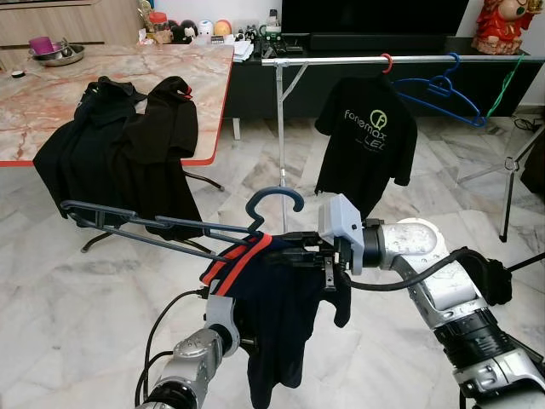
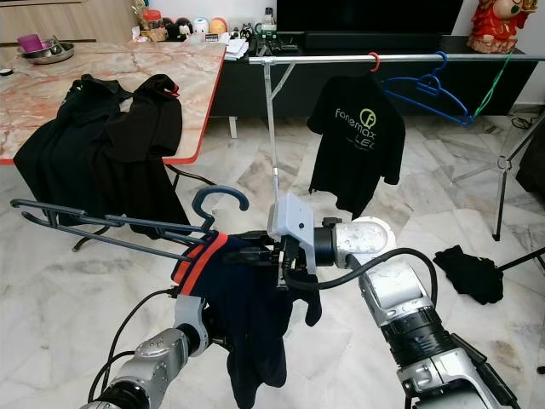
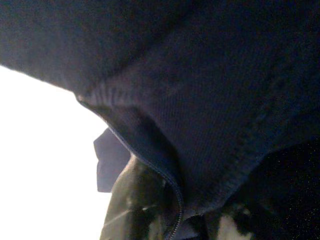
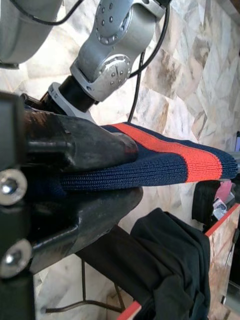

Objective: Hang hanger

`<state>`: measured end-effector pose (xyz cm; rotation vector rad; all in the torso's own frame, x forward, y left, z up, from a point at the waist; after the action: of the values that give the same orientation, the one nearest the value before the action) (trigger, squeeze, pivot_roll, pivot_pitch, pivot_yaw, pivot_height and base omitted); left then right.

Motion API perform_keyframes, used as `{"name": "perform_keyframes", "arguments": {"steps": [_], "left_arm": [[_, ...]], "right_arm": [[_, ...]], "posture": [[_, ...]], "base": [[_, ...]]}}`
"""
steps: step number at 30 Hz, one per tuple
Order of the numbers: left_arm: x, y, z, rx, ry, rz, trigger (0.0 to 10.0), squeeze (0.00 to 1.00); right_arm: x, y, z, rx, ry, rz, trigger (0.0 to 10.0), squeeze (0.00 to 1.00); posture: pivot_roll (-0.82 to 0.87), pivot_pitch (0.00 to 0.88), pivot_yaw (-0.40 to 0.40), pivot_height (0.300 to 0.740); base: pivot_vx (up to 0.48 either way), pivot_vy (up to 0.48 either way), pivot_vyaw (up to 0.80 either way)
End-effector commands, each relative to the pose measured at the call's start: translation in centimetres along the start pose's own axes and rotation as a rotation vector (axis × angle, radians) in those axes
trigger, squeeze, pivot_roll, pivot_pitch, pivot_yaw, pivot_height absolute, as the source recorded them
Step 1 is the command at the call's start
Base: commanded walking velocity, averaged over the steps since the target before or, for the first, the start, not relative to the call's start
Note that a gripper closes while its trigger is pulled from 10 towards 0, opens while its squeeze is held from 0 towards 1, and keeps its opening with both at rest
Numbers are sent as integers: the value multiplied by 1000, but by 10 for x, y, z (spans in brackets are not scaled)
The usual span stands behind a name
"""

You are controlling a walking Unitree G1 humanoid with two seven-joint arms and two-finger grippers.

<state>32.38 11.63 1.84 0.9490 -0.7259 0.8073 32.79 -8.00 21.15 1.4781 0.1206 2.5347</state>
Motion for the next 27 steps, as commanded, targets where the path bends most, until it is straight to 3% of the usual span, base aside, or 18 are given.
{"name": "perform_keyframes", "arguments": {"steps": [1,8,14,24,27], "left_arm": [[-6,1,-4,27,-18,-33,0,0],[-6,6,-24,192,-21,-46,0,0],[-3,7,-31,252,-10,-23,0,0],[8,21,-62,518,90,80,0,0],[8,21,-63,524,94,81,0,0]], "right_arm": [[9,1,8,-29,43,21,0,0],[6,6,11,-60,48,2,0,0],[2,10,7,-61,42,-12,0,0],[-10,30,-7,-35,13,-51,0,0],[-10,32,-7,-34,11,-52,0,0]], "posture": [[77,102,-12,740],[75,95,-9,740],[73,92,-8,740],[74,94,-9,740],[74,94,-9,740]], "base": [[0,0,0],[0,0,0],[0,0,0],[0,0,0],[0,0,0]]}}
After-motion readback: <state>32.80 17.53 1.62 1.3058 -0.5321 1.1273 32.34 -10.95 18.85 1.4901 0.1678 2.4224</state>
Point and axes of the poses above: a point about 5 cm out from each wrist's last joint towards the gripper, its own y axis pointing back from the gripper into the wrist, its own x axis along the axis of the wrist's last joint, z = x × y, the point moved 1 cm from there along -y, pointing out of the wrist towards the gripper, and after that the axes turned 12 degrees about y, right-handed, at the moved point
